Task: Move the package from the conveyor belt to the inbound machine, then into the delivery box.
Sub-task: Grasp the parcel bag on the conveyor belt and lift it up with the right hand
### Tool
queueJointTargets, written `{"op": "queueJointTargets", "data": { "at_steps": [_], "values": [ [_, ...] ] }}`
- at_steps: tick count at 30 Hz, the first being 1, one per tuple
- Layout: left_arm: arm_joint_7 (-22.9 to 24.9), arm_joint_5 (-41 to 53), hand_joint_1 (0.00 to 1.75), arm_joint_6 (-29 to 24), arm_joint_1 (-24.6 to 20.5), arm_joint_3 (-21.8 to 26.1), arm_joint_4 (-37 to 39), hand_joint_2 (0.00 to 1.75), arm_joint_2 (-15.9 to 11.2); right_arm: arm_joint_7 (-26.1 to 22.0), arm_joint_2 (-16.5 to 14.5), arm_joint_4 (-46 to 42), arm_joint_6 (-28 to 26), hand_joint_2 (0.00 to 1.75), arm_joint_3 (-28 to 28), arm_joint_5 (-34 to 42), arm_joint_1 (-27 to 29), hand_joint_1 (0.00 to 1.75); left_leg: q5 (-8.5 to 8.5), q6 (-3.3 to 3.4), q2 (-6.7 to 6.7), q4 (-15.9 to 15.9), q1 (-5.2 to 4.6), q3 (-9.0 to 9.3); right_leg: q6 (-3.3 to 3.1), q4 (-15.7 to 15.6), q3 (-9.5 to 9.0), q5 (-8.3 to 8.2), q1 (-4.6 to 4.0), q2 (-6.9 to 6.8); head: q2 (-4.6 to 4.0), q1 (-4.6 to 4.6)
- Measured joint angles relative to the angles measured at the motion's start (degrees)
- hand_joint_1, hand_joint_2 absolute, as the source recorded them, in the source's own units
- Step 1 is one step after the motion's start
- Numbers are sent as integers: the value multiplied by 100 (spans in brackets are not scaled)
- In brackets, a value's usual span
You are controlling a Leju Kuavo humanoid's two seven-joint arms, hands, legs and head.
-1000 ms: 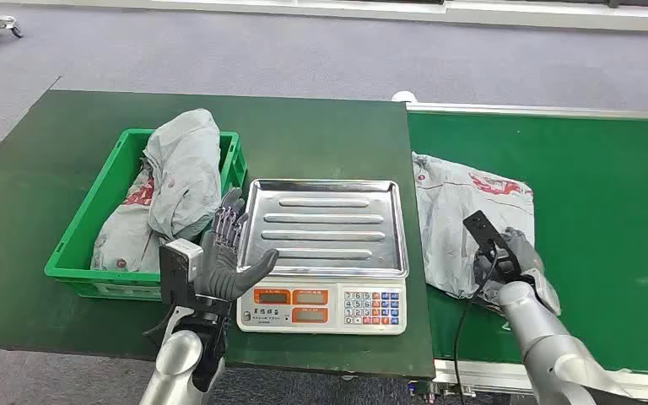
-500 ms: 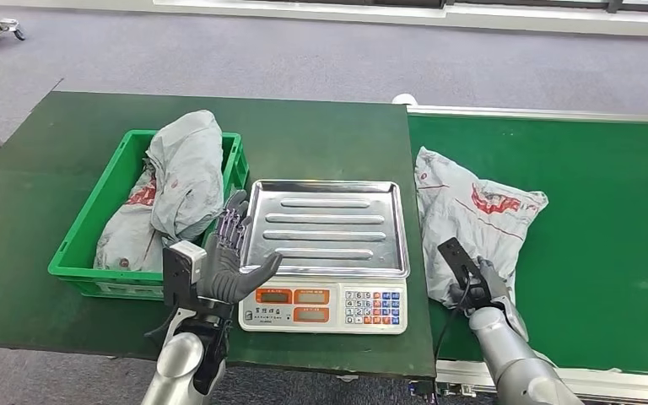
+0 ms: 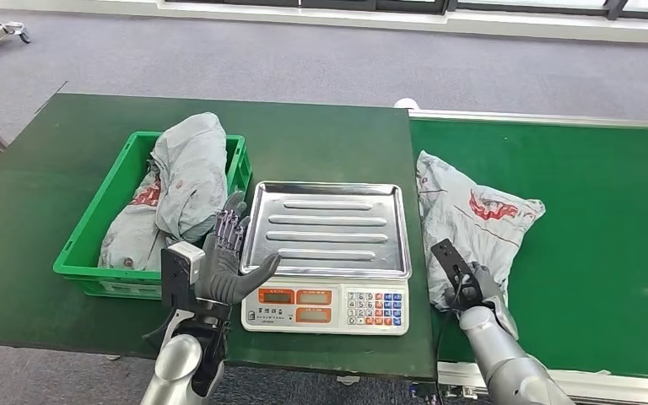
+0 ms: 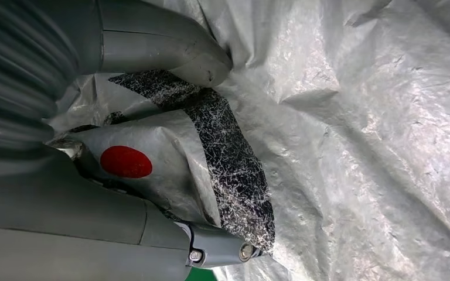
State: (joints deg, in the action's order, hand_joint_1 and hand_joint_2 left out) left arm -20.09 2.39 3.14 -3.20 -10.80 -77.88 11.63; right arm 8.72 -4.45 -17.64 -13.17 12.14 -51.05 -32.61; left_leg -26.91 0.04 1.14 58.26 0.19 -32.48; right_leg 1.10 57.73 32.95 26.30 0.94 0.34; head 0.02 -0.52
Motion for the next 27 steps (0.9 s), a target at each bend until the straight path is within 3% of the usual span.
{"op": "queueJointTargets", "data": {
  "at_steps": [9,27],
  "values": [
    [92,107,0,-4,92,0,-151,175,6,-248,-18,0,-408,175,150,142,45,175,-8,13,13,0,1,22,5,-29,-42,1,-1,-15,0,1],
    [103,133,0,1,109,0,-171,175,6,-321,-27,0,-514,175,298,196,69,175,-20,17,12,0,9,29,7,-40,-55,2,-10,-13,0,0]
  ]
}}
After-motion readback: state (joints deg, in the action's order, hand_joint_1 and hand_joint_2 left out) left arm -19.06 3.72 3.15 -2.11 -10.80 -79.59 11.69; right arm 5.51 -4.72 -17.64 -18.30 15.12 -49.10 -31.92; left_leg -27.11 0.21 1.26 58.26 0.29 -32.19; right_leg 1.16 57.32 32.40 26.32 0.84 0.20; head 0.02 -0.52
